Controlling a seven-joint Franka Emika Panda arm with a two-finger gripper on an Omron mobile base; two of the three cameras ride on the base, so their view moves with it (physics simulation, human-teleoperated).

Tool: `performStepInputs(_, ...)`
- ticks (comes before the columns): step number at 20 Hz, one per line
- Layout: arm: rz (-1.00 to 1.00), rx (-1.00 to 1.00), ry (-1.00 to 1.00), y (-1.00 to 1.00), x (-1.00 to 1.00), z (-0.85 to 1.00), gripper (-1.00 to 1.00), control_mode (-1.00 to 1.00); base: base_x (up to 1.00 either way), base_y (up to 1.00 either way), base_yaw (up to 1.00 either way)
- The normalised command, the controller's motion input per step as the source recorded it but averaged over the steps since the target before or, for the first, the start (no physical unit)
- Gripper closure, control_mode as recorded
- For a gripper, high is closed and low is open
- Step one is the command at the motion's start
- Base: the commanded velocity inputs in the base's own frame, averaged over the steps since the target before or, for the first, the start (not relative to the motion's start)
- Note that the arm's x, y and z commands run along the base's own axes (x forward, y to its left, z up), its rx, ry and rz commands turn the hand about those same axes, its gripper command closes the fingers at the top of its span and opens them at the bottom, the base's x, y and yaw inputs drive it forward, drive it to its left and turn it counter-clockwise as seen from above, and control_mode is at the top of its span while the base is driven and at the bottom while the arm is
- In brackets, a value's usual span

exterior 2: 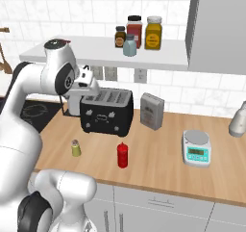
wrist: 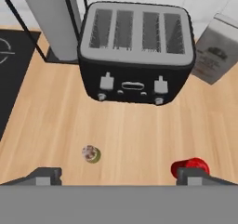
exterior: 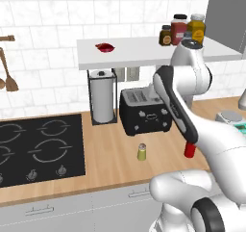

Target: Put the shaker and condiment bottle from the counter next to their counterparts in the cabinet.

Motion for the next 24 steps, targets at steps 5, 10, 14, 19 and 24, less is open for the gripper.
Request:
performStepInputs(5, -0.04, 0.00, -0.20, -0.02, -0.31, 0.00, -1.00, -1.00, 0.00, 0.00, 0.00)
performStepInputs(10, -0.05, 0.01, -0.15, -0.09, -0.25, 0.00, -1.00, -1.00, 0.00, 0.00, 0.00)
performStepInputs(14, -0.01, 0.05, -0.10, -0.18, -0.25, 0.00, -1.00, -1.00, 0.00, 0.00, 0.00)
performStepInputs(19, 0.00, 0.09, -0.08, -0.22, -0.28, 0.00, -1.00, -1.00, 0.00, 0.00, 0.00)
performStepInputs(24, 0.00, 0.09, -0.05, -0.29, -0.19, 0.00, -1.00, -1.00, 0.00, 0.00, 0.00)
